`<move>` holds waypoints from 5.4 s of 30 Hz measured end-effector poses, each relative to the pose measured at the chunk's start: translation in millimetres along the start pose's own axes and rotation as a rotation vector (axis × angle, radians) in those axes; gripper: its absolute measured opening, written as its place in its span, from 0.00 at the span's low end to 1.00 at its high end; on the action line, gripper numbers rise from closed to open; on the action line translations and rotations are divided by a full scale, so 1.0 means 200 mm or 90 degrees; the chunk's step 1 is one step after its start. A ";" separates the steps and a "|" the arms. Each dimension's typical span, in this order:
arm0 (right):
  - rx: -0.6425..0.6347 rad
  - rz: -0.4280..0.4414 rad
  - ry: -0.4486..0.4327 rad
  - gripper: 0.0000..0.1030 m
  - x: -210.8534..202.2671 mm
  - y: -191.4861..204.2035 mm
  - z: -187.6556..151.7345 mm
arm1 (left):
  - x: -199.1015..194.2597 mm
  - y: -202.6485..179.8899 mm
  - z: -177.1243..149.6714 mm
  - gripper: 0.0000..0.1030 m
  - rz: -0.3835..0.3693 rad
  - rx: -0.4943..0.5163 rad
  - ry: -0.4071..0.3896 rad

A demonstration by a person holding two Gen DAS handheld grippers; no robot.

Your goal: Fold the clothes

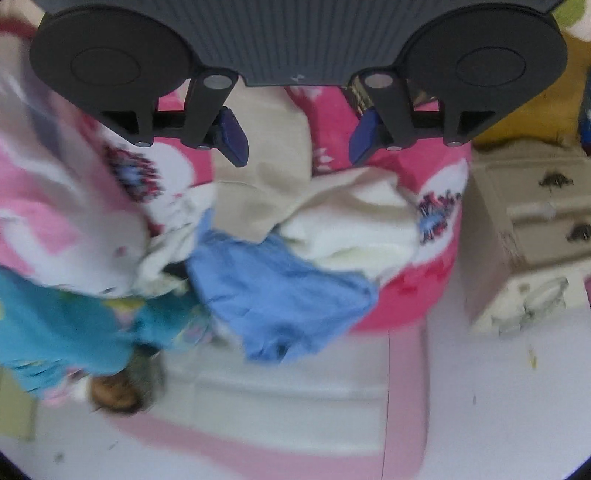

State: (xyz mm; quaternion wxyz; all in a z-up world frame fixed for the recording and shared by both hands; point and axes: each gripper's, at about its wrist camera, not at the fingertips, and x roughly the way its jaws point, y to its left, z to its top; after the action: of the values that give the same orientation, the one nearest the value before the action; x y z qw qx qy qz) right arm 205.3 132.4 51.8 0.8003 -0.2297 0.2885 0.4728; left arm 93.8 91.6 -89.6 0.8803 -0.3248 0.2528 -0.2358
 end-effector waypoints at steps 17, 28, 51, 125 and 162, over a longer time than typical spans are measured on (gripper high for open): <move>0.158 0.007 -0.011 0.04 0.13 -0.56 -0.08 | -0.01 -0.01 0.01 0.46 -0.003 0.011 -0.003; 0.363 -0.178 0.031 0.64 0.15 -1.17 -0.33 | -0.02 -0.01 0.02 0.47 -0.001 0.015 -0.003; 0.150 -0.170 0.113 0.22 0.62 -0.67 0.02 | -0.02 -0.03 0.00 0.47 0.001 0.042 -0.004; 0.617 -0.448 -0.139 0.59 -1.87 0.16 -2.20 | 0.07 -0.79 -0.30 0.52 -0.009 0.340 0.168; 0.786 -0.285 -0.331 0.07 -2.13 -0.08 -2.58 | 0.17 -0.97 -0.65 0.58 -0.007 0.492 0.235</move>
State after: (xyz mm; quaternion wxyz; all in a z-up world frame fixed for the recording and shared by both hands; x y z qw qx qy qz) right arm -71.2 -472.2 -33.6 0.9054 0.3328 0.2491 0.0862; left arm -7.3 -118.4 -51.2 0.8762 0.0750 0.2974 -0.3717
